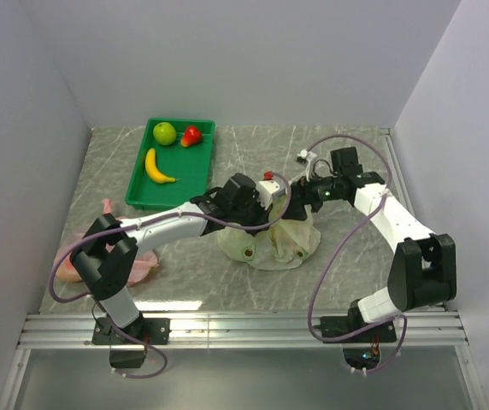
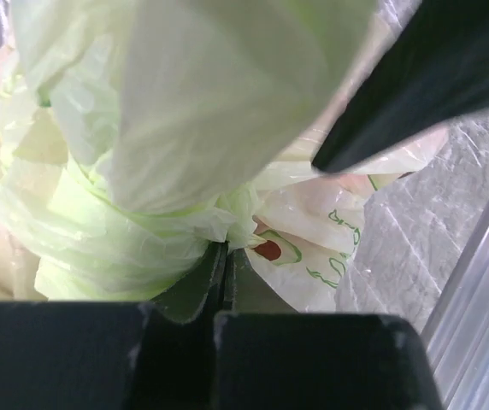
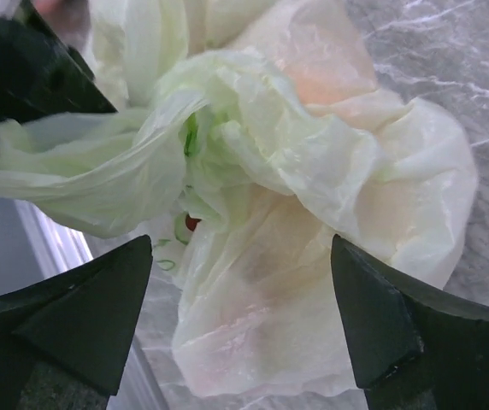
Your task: Place the fake fruits into the plastic bag and tie a complex knot
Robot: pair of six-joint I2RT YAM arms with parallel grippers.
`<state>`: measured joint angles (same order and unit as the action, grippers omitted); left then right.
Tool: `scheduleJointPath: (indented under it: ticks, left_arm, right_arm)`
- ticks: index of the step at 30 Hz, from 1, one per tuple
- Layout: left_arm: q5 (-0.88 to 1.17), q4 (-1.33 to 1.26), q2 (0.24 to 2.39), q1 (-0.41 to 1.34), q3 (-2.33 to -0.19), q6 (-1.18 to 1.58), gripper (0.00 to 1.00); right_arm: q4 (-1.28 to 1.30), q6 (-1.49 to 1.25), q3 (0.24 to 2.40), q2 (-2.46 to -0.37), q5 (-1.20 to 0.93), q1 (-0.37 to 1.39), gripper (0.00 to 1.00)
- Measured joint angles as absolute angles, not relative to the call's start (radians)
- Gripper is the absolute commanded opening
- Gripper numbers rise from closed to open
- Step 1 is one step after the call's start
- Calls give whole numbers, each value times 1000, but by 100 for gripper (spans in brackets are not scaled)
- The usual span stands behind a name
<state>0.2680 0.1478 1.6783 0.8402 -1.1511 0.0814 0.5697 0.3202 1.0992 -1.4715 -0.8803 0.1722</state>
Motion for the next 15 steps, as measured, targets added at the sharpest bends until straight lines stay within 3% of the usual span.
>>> scheduleJointPath:
  ticks: [3,4,5,12,13,15]
  left_arm:
    - [269,147,1679,825,-1153,77,1]
    - [270,147,1682,817,-1156,73,0]
    - [272,147,1687,809,-1162,72,0]
    - [310,141,1727,727,-1192,58,1]
    - [320,139,1729,719,-1192,52,0]
    - [336,138,1733,709,-1194,37,1]
  right_arm:
    - [572,358,1080,-1480,-842,208,64]
    - [578,364,1080,-1493,-838,218,48]
    - [583,371,1080,-1510,-841,226,39]
    - [617,338,1031,-1590,-936,237,11]
    - [616,323,1023,-1594,-957,238,2]
    - [609,283,1019,-1608,-1008,242,0]
